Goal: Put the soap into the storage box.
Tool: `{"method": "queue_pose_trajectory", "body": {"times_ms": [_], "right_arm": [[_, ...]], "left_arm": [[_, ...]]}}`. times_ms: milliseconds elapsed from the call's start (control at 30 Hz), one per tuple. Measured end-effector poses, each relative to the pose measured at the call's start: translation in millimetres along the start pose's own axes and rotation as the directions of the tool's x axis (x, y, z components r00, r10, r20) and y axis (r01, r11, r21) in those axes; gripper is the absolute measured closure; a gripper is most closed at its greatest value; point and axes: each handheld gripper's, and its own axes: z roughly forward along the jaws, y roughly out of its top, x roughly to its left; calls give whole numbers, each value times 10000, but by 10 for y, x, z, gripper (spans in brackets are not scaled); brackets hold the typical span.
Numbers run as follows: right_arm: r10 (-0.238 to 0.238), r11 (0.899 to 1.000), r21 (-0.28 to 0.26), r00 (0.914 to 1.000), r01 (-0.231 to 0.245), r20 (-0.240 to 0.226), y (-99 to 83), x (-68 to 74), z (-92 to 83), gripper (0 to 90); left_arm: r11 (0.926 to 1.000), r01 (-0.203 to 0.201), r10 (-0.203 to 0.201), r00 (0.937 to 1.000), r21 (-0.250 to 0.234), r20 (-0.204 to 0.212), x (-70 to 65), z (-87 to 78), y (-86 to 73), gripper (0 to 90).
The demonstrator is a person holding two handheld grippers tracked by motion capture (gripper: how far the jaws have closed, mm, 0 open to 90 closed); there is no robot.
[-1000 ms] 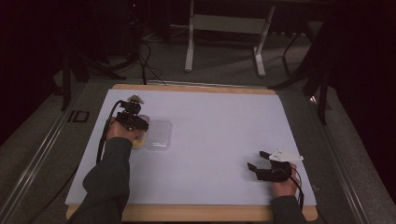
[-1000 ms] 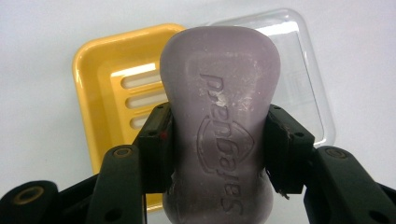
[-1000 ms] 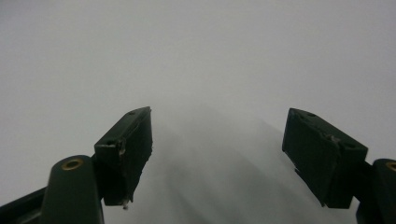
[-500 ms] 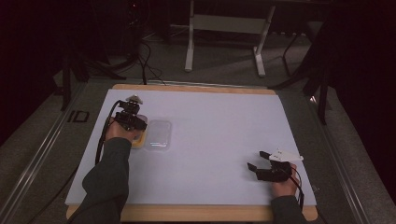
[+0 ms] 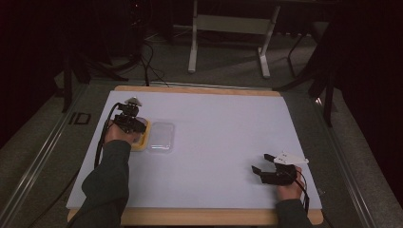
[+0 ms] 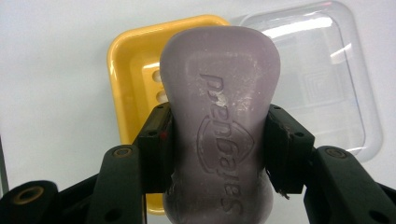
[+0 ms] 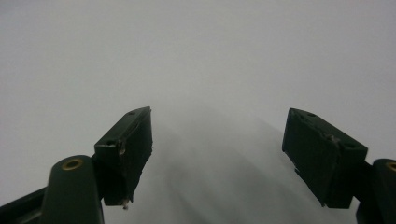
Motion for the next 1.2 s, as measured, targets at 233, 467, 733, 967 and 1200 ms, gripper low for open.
{"method": "queue_pose_trajectory", "body": {"times_ms": [233, 467, 733, 967, 1200], "right_arm": [[-13, 10000, 2, 10000, 13, -4, 0, -1, 1, 239], [-29, 10000, 13, 10000, 29, 0, 0, -1, 1, 239], [-43, 10000, 15, 10000, 43, 5, 1, 0, 2, 239], [-39, 10000, 10, 10000, 39, -3, 0, 0, 1, 239], [-59, 10000, 15, 10000, 59, 7, 1, 1, 1, 239]], "left_arm": [[10000, 82, -82, 10000, -11, 38, 43, 19, 6, 501], [9999, 152, -152, 9999, 45, 4, 88, 55, 8, 501], [9994, 221, -220, 9997, 265, -68, 116, 134, 23, 501], [9982, 345, -338, 9993, 482, -151, 114, 209, 45, 501], [9968, 423, -411, 9990, 685, -197, 127, 284, 57, 501]]}}
